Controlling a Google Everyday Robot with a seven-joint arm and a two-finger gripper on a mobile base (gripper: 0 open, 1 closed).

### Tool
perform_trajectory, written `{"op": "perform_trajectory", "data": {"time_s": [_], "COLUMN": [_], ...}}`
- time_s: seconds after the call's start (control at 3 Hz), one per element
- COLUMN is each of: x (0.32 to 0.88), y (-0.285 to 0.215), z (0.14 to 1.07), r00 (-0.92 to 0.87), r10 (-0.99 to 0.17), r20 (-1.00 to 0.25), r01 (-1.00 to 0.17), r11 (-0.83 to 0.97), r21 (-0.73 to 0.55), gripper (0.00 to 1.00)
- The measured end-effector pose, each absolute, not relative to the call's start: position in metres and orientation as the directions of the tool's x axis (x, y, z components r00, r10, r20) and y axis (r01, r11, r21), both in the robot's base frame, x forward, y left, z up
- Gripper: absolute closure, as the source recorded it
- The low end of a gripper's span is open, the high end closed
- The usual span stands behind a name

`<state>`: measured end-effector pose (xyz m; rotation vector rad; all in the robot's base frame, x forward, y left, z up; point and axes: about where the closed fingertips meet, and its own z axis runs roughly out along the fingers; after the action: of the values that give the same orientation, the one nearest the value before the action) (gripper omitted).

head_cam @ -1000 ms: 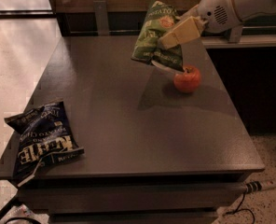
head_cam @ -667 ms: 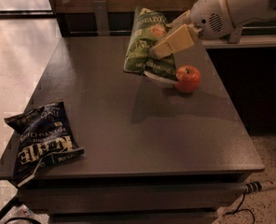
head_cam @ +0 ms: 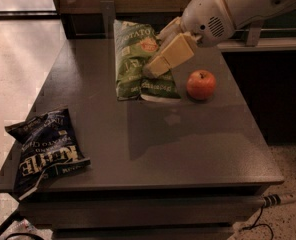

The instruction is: Move green jalapeno chip bag near blue chip bag

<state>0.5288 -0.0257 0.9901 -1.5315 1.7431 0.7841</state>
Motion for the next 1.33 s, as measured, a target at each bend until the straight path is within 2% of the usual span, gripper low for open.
{"op": "perform_trajectory", "data": {"time_s": [0.33, 0.67, 1.33], "x": [0.5086, 0.5082, 0.5073], "y": [0.0005, 0.0026, 0.0067], "z": [0.9856, 0.9856, 0.9856], "r00": [-0.053, -0.050, -0.045], "r10": [-0.642, -0.643, -0.643], "r20": [-0.765, -0.765, -0.764], "r01": [-0.998, -0.998, -0.998], "r11": [0.063, 0.060, 0.054], "r21": [0.016, 0.015, 0.014], "gripper": [1.00, 0.82, 0.35]}}
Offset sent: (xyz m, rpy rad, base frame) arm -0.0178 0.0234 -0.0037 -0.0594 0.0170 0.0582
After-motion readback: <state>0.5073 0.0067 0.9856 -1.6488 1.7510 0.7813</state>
